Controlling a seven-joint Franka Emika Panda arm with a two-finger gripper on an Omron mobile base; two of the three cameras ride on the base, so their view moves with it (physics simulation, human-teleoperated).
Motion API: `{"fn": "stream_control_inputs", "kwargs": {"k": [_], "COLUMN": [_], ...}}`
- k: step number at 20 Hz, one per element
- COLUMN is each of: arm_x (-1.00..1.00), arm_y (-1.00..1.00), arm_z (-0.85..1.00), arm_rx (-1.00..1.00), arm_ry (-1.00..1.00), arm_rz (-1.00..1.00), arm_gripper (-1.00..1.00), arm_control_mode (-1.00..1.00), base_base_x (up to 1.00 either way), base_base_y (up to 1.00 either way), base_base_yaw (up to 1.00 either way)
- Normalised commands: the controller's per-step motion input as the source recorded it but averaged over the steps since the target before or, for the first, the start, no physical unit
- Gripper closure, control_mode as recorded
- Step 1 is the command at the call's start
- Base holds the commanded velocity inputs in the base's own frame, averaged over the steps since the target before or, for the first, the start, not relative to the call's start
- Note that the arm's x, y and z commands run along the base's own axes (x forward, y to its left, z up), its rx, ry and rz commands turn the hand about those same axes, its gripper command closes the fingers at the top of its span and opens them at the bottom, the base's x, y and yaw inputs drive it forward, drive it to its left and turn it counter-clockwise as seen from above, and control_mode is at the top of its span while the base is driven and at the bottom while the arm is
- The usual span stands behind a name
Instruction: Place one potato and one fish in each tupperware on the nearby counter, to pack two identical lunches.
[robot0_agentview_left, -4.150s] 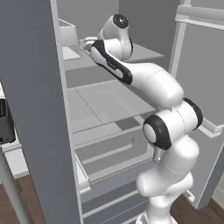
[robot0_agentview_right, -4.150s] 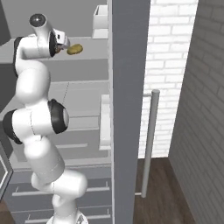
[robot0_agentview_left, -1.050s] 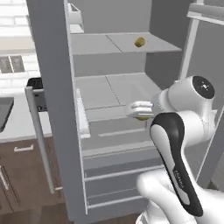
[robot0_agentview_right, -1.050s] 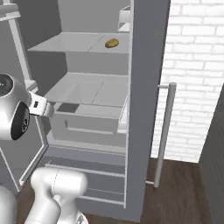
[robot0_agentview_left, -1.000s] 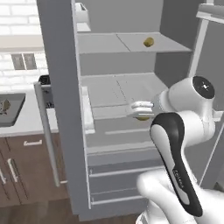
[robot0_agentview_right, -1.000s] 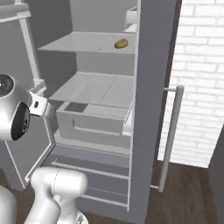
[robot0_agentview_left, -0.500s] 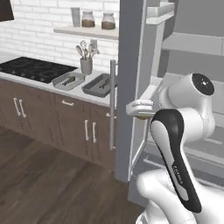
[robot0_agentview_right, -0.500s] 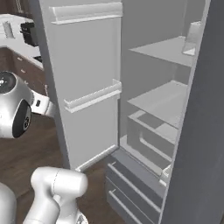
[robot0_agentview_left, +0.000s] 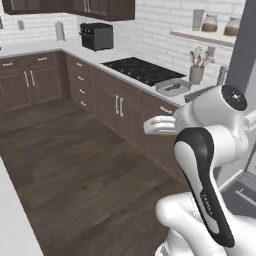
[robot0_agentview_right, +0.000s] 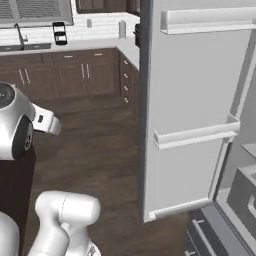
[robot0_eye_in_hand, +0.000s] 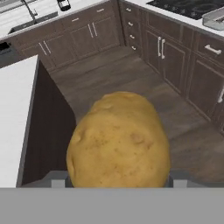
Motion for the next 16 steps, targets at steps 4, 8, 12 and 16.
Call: {"fn": "stream_control_inputs", "kwargs": {"k": [4, 8, 12, 16], "arm_x": [0.00, 0.00, 0.00, 0.00], "arm_y": [0.00, 0.00, 0.00, 0.00], "arm_z": [0.00, 0.00, 0.00, 0.00], "arm_rx": [0.00, 0.00, 0.00, 0.00], "arm_ry": [0.00, 0.00, 0.00, 0.00], "arm_rz": [0.00, 0.00, 0.00, 0.00], "arm_gripper": [1.00, 1.00, 1.00, 1.00], "arm_control_mode": [1.00, 1.00, 1.00, 1.00], "base_base_x": [1.00, 1.00, 1.00, 1.00], "base_base_y": [0.17, -0.42, -0.27, -0.22], "base_base_yaw": [0.23, 0.04, 0.00, 0.00]}}
